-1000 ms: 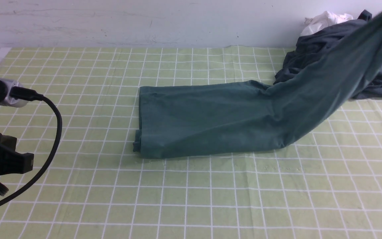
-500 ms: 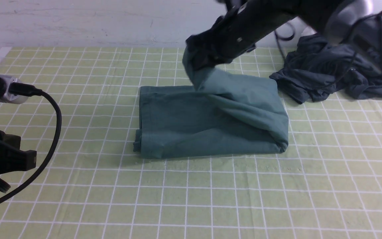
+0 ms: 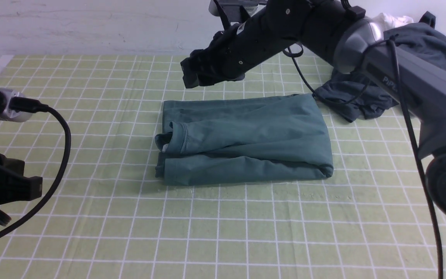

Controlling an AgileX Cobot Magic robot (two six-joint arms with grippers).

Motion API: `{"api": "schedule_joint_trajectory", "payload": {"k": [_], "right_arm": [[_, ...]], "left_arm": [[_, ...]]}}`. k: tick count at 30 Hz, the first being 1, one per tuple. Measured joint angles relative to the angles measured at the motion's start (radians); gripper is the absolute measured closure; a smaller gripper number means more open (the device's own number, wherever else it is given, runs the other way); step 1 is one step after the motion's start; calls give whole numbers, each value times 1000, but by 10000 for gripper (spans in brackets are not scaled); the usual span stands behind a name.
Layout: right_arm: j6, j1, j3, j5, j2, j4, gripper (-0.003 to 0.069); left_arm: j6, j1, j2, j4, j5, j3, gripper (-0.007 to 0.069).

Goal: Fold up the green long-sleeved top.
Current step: Use the right arm to drag the right edge of the fabric to the left and folds it over the left edge

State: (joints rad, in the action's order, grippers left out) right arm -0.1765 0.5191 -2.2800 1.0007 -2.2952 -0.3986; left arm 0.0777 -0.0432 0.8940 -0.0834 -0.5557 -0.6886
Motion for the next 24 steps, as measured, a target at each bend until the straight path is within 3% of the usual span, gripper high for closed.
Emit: {"api": "schedule_joint_trajectory", "payload": {"k": [4,10,13,19,24], "right_arm": [[3,1,-2,82,-12,6,341],[-9,44,-2,74,-142,-35,570],[-38,75,1,37,-189,-37,643],[-78,100,-19,75,-156,-27,673],[-179,73,-29,178,36,13,675]], "left_arm": [[0,0,-27,-7,16,0,629],[0,0,-49,-38,59,0,629],[18,0,-70,-53,60,0,629],[159,0,-258,-63,105,22,629],[262,0,-458,-62,196,121,629]]}}
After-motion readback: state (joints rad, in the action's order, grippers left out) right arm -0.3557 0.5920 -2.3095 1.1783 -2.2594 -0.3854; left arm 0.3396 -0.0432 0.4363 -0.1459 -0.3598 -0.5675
